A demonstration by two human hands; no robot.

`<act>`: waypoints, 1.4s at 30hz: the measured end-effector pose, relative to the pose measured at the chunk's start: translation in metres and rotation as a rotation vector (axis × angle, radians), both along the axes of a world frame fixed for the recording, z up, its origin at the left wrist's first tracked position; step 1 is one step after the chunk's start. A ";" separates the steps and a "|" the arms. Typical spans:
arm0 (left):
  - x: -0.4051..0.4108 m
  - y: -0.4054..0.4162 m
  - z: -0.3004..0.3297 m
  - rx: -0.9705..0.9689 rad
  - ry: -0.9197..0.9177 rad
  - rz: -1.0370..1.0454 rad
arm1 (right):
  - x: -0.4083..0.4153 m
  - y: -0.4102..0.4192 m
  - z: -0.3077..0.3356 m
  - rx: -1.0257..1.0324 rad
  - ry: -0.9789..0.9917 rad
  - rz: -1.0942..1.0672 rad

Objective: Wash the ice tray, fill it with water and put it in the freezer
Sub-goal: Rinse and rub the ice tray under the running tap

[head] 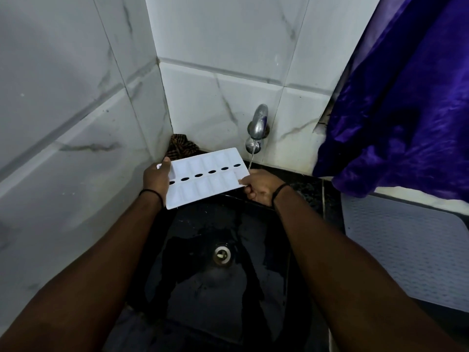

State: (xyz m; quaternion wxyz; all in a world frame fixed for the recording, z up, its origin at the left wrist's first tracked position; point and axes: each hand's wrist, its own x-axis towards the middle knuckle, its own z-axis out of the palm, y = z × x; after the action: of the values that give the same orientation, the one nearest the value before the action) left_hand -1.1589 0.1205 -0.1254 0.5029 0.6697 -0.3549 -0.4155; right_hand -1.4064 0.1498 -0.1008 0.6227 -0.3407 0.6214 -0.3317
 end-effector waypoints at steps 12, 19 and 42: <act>-0.013 0.003 0.007 0.046 0.030 -0.057 | 0.003 0.014 -0.003 -0.130 0.350 -0.033; -0.013 0.007 0.009 -0.001 -0.005 -0.066 | 0.005 0.013 -0.001 -0.140 0.208 -0.158; -0.021 0.011 0.015 -0.054 -0.111 -0.040 | 0.004 0.019 -0.008 -0.115 -0.001 -0.362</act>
State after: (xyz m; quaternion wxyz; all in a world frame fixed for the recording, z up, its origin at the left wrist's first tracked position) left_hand -1.1803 0.1313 -0.1103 0.4920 0.6706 -0.4068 -0.3778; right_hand -1.4028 0.1690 -0.1091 0.5325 -0.2583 0.6523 -0.4736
